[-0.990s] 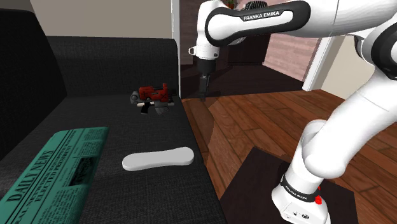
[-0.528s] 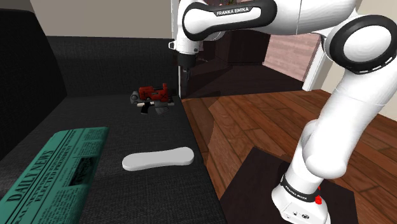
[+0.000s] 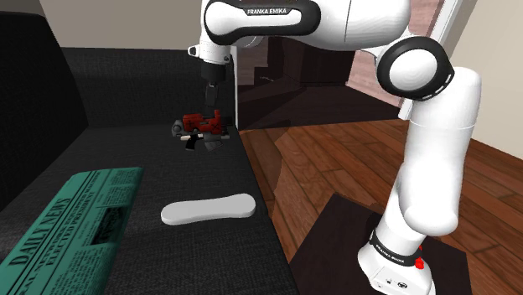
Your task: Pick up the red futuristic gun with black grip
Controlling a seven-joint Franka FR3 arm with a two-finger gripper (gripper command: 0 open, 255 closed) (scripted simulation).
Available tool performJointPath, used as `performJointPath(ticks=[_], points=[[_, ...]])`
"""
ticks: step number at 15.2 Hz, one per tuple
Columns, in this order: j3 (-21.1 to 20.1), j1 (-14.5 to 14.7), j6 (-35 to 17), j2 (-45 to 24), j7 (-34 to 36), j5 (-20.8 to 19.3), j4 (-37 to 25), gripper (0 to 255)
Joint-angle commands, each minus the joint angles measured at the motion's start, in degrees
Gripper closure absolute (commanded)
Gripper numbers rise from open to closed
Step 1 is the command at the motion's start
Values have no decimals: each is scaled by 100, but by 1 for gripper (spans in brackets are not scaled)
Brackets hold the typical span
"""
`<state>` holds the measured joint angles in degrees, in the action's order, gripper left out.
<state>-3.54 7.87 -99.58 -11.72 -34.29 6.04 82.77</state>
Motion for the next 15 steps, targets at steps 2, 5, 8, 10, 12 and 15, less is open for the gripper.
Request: performJointPath(ticks=[2,5,8,10,12,15], points=[[-58,42,10,-407,-151,18,-500,0],[-58,41,-240,-363,-180,27,-204,0],[-58,41,-481,-334,-207,35,67,0],[-58,41,-527,-330,-213,36,118,0],[-58,41,-525,-330,-211,36,115,255],[-58,41,-525,-331,-212,36,115,255]])
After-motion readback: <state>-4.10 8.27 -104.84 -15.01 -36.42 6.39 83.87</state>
